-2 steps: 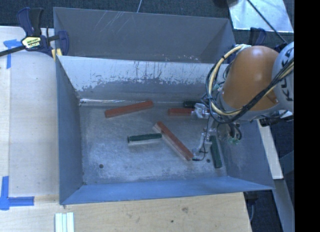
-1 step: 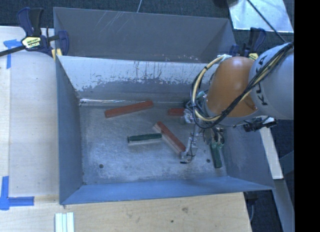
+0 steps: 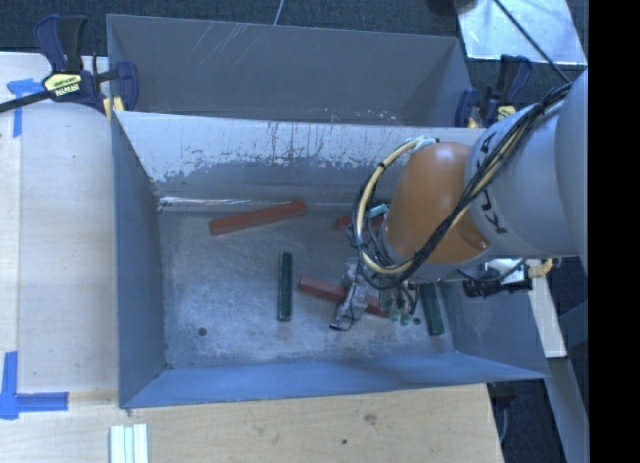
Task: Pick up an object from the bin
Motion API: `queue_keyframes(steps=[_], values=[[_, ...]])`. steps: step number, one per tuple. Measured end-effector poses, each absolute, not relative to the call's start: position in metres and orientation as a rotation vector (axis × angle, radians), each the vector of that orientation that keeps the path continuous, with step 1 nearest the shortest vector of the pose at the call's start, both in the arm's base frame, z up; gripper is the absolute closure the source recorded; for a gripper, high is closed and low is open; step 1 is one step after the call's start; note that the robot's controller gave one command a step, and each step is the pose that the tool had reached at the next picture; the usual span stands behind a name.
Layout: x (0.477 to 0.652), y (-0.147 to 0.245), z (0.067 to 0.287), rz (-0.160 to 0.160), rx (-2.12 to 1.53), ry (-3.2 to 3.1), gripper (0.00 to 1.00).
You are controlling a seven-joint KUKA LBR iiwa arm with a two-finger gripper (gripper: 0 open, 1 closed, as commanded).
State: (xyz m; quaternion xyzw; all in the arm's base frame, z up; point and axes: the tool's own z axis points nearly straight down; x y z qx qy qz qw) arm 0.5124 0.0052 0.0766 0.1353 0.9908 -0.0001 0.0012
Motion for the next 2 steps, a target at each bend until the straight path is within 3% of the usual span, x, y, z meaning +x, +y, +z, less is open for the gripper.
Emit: queue_keyframes(steps=[1,2], values=[[0.512,0.005,0.077,0.000,0.424,3.110,1.00],[0.518,0.008,0.221,0.000,0.462,3.104,1.00]])
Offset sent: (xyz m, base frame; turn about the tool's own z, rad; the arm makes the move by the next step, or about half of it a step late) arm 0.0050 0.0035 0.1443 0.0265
